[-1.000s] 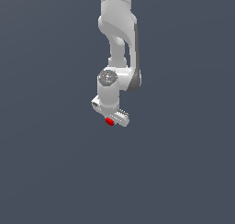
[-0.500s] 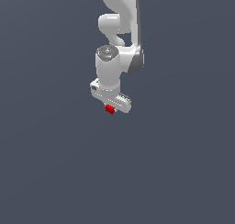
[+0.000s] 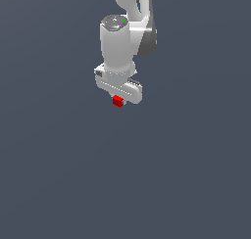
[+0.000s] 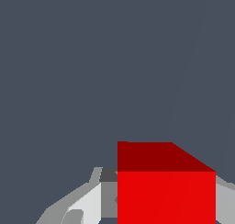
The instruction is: Pick up the red cube and move it to a goal position.
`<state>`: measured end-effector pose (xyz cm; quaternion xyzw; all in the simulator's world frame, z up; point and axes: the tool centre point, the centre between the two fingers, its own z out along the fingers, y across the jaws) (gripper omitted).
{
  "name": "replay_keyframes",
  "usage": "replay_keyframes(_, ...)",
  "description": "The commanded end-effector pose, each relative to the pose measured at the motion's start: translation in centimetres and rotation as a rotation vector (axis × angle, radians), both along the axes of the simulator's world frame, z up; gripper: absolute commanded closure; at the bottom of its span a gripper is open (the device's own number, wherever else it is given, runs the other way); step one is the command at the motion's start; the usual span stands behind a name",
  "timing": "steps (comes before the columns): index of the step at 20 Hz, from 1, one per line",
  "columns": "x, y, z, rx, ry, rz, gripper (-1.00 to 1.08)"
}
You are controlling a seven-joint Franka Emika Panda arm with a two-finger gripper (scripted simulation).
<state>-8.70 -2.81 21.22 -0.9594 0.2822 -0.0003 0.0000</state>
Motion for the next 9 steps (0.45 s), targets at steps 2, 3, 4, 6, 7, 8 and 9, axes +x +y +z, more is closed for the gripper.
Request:
replay_keyframes(2,-0.5,0.1,1.8,0.000,0.001,0.000,1.08)
replay_keyframes(3,-0.6,0.1,2.2,0.000,0.001,0.000,1.08)
replay_keyframes(4,-0.6,0.1,2.5,0.000,0.001,0.000,1.08)
replay_keyframes(6,-0.8,0.1,2.9,0.000,0.001,0.000,1.08)
replay_keyframes(7,-0.8,0.1,3.1,0.000,0.001,0.000,1.08)
replay_keyframes(8,-0.8,0.1,3.2,0.000,0.001,0.000,1.08)
replay_keyframes(9,-0.8,0.1,3.2,0.000,0.001,0.000,1.08)
